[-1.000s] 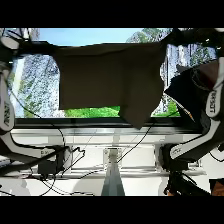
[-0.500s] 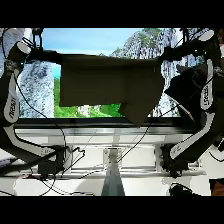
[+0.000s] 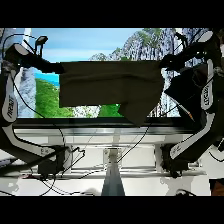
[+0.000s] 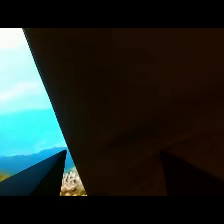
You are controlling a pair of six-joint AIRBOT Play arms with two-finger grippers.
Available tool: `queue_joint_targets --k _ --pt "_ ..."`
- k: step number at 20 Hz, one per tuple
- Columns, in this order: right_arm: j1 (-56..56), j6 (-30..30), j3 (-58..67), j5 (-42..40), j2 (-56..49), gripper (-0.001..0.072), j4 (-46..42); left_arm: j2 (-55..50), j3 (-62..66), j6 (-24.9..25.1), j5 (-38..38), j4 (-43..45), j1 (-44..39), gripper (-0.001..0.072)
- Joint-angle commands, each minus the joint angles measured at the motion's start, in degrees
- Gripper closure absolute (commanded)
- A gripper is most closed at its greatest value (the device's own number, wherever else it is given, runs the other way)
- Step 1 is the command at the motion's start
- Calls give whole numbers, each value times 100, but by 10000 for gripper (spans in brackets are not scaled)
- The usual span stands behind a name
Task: Fold the clothes and pants, and hang the long-sleeved shirts on hangers.
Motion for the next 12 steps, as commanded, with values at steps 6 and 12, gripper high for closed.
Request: queue_joint_targets --k 6,12 --pt "-28 -46 -1038 120 2072 260 -37 1744 4 -413 -986 61 866 64" --pt "-44 -262 -4052 -160 4389 261 -302 2542 -15 -393 -1399 44 1897 64"
